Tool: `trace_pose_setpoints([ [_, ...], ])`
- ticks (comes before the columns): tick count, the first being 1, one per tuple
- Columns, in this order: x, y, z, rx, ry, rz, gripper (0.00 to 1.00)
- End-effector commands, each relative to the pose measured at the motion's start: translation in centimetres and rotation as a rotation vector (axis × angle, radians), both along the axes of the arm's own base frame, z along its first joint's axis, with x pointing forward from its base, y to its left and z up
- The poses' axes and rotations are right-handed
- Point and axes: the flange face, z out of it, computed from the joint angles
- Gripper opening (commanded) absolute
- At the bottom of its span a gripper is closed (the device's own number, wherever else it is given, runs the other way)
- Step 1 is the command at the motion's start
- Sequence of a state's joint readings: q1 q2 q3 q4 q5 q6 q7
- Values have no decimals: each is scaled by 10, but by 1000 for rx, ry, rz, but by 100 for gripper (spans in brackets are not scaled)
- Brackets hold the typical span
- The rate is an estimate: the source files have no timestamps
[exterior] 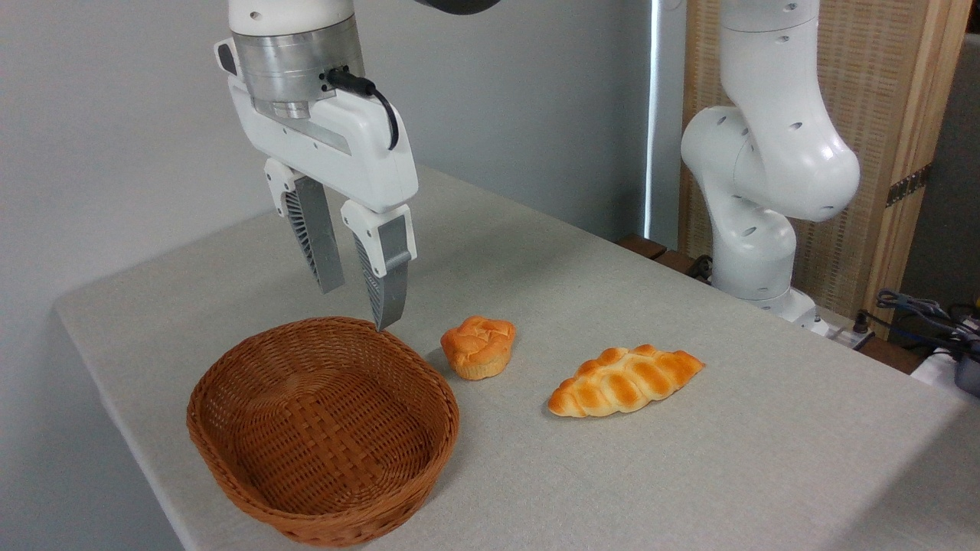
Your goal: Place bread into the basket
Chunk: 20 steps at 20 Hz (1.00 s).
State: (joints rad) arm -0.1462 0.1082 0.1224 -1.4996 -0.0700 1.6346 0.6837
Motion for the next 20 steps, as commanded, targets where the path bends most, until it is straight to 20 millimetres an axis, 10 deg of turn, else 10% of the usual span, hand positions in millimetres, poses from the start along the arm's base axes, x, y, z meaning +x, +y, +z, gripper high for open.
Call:
trace_pose_setpoints([
  [1,-3,-1,2,-17,15,-21,100],
  [20,-130,-49,-114,-70,-37,-193,100],
])
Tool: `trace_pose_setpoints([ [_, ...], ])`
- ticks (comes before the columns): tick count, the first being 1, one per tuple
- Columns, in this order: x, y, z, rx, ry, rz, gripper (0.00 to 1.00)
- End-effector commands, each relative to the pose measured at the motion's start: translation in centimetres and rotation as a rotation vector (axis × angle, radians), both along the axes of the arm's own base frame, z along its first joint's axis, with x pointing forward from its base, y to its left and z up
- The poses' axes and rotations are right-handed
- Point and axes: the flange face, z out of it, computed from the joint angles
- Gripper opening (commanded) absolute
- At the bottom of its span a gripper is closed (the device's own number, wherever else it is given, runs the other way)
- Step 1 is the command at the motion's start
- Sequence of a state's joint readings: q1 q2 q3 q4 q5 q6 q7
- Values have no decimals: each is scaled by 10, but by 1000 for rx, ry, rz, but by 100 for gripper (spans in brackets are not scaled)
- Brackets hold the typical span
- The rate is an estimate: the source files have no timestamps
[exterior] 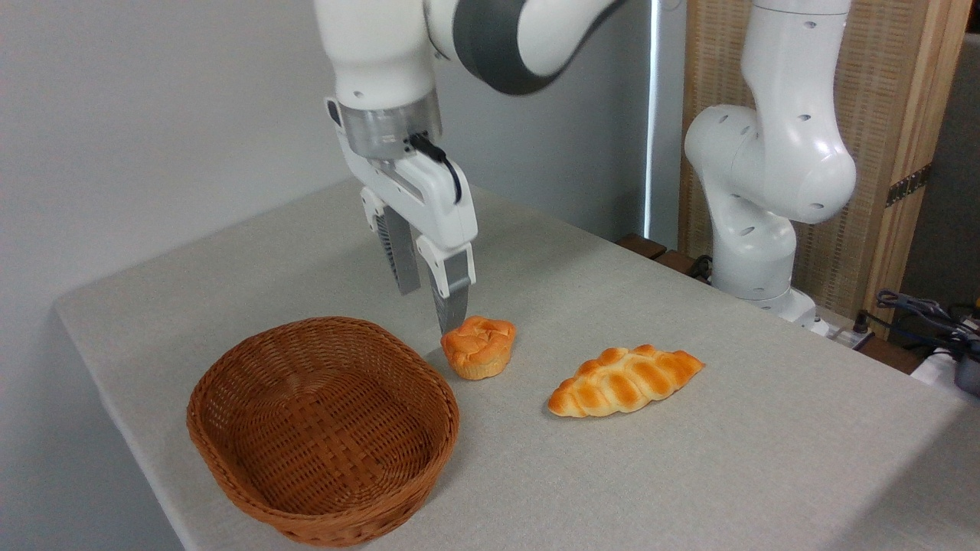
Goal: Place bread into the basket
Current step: 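Move the open gripper over the small round bun and lower it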
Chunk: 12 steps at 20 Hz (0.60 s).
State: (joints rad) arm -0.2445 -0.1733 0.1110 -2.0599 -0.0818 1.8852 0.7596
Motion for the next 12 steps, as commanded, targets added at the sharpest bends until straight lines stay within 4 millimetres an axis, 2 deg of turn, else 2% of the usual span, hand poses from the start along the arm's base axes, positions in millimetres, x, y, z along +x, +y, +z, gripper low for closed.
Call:
trace_pose_setpoints([
  [1,-43,-10,-33,-38,-62,-39,100],
  [2,-47,-19,-44,-37,-58,-57,100],
  [4,-51,-22,-58,-34,-45,-65,100],
  [12,-56,-19,-69,-17,-28,-116,100],
])
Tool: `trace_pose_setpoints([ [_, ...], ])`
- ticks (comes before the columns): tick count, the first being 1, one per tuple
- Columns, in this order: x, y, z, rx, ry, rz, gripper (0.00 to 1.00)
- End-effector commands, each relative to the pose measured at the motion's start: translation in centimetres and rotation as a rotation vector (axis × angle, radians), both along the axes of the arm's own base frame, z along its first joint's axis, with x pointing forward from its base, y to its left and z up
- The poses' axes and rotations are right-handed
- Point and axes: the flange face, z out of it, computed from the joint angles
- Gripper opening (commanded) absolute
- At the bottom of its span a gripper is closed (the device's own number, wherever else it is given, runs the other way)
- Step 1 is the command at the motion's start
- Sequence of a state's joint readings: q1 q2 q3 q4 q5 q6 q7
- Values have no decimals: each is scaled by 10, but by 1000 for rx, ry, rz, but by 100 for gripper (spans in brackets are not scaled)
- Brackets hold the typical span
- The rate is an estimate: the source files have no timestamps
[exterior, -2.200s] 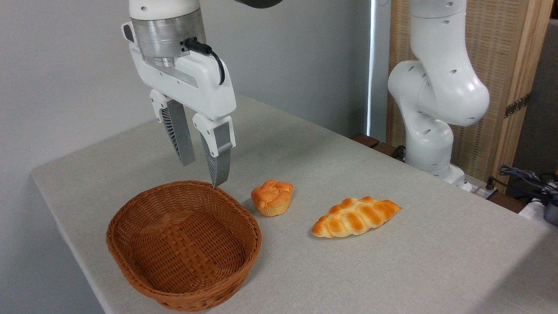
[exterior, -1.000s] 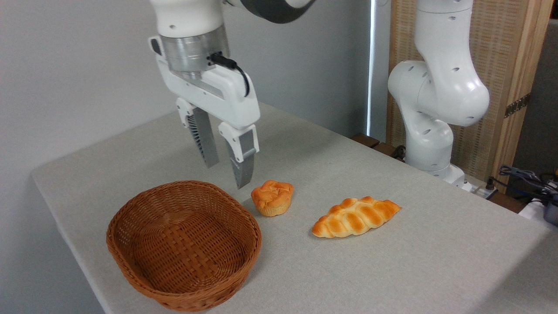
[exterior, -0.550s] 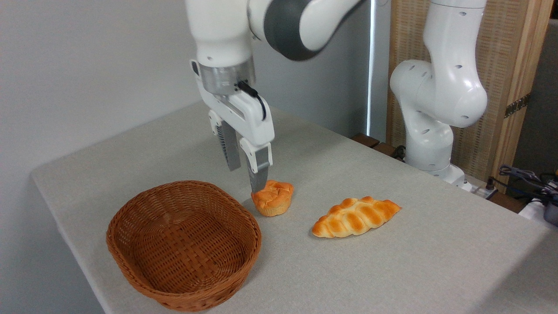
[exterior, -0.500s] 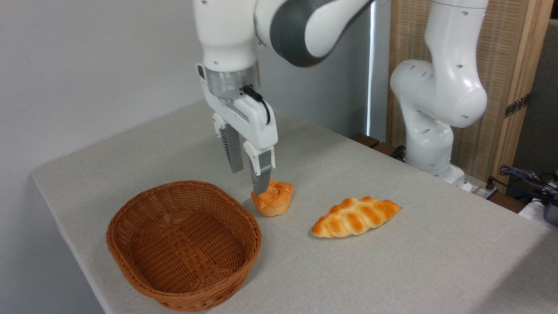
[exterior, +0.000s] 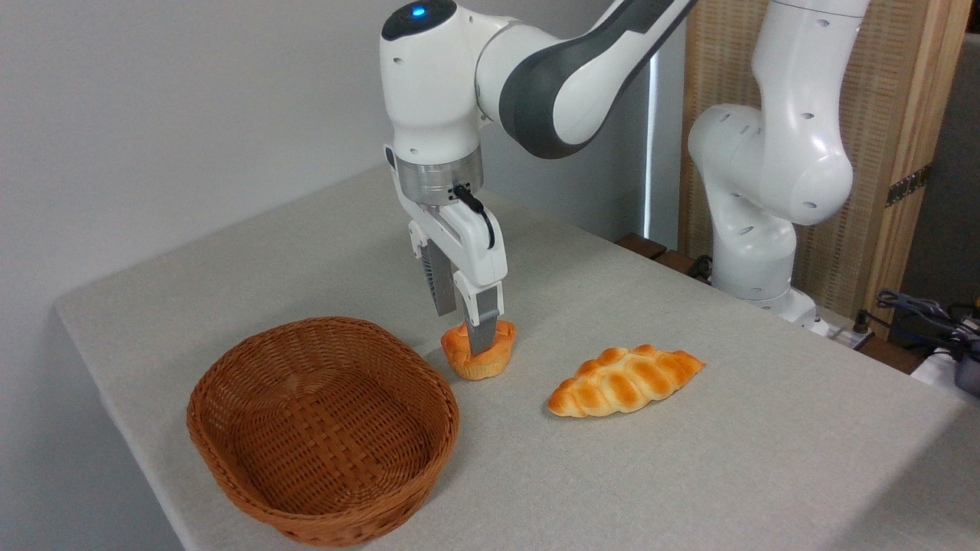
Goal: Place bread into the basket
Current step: 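Move the open gripper over the small round bun and lower it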
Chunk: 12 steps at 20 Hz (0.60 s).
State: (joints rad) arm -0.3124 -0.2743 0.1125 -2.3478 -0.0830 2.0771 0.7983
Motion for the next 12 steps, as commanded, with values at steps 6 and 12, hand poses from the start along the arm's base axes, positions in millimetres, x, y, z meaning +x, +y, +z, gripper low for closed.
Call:
trace_pose_setpoints([
  [6,-4,7,0,69,-37,-123,100],
  [12,-5,3,-7,113,-31,-165,100],
])
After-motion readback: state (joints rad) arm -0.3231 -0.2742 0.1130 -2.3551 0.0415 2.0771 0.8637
